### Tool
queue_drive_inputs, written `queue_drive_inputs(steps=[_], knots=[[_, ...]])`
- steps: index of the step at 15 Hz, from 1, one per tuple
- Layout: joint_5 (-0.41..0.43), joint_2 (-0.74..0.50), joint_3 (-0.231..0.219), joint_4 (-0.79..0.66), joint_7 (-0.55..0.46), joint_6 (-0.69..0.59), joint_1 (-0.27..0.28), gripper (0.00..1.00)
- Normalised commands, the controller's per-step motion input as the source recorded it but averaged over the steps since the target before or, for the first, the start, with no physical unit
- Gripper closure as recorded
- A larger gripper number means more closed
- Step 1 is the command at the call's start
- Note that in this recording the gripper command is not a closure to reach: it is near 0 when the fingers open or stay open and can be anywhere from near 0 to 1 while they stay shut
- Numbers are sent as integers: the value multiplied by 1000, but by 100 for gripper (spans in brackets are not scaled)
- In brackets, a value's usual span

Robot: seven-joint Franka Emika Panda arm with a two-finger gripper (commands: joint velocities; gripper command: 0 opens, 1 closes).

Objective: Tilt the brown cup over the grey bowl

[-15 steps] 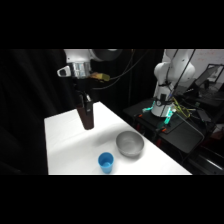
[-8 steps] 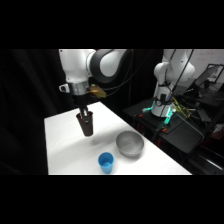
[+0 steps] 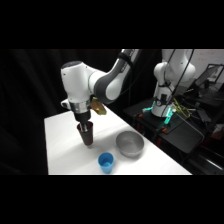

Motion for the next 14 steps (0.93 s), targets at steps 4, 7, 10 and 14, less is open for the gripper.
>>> queue_drive_inputs(steps=[4,7,10,14], knots=[[-137,96,-97,137,149,7,89,13],[-82,26,-72,142,120,-70,61,0],[-67,-46,-54,127,91,-157,56,0],[-55,-147,-32,57,68,-229,54,0]])
